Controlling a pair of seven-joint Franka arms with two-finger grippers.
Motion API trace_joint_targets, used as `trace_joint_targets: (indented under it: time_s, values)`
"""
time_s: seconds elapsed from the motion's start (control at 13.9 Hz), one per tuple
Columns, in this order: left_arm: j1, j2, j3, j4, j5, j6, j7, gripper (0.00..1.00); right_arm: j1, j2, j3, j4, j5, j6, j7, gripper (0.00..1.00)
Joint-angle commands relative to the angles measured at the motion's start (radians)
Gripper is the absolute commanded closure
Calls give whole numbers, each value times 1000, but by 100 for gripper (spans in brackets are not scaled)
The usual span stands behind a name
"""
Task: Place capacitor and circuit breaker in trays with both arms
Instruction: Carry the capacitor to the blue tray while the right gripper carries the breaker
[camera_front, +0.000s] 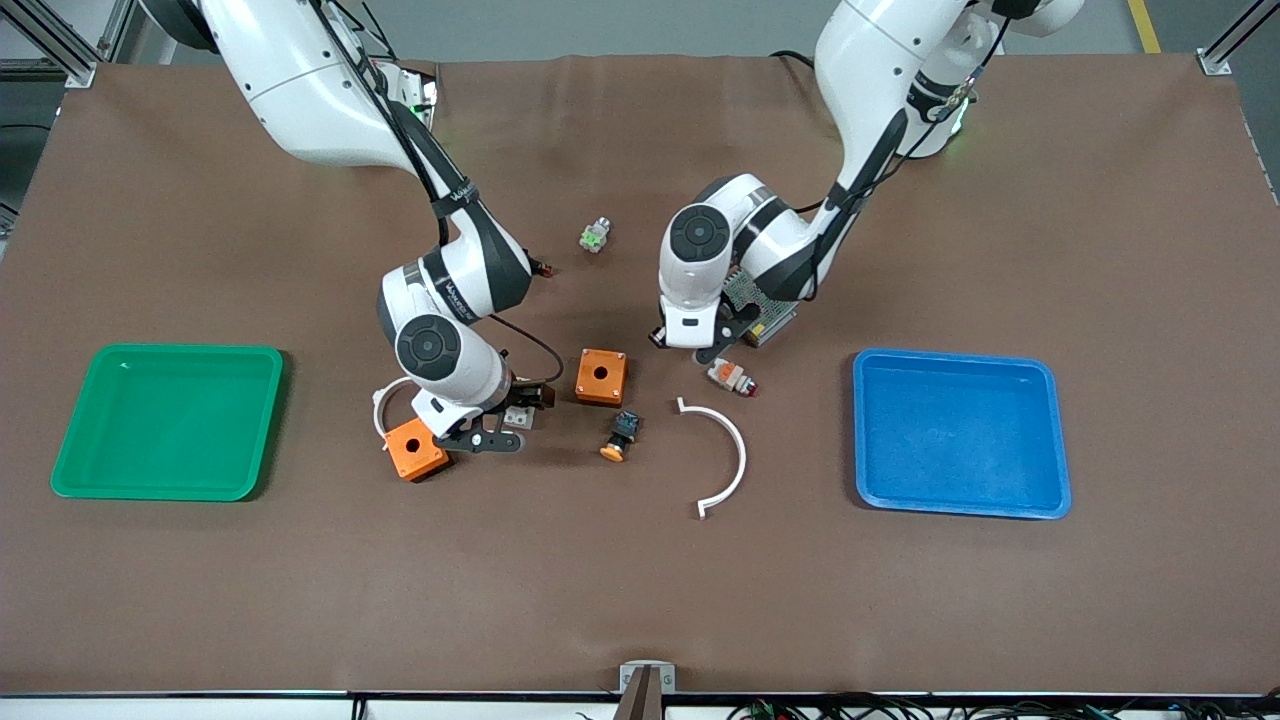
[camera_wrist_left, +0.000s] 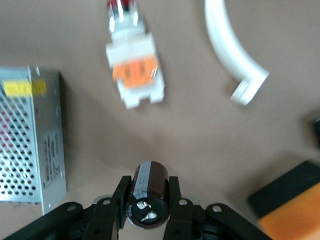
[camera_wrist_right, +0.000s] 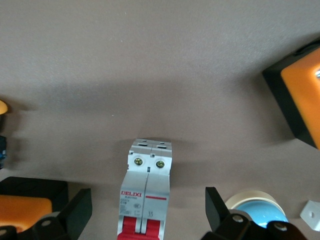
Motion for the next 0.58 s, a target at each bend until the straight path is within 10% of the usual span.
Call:
trace_joint_targets:
  time_s: [0.0,0.22,0.5]
  values:
    - [118,-111,6,28,39,-117,133,100,6,-12,4,-25,-9,20,18,2]
    - [281,-158,6,45,39,-148,372,100,5,-12,4,-25,-6,10,19,49]
    - [474,-201,5,35,41,-159,685,100,6,-12,6,-24,-5,10,19,80]
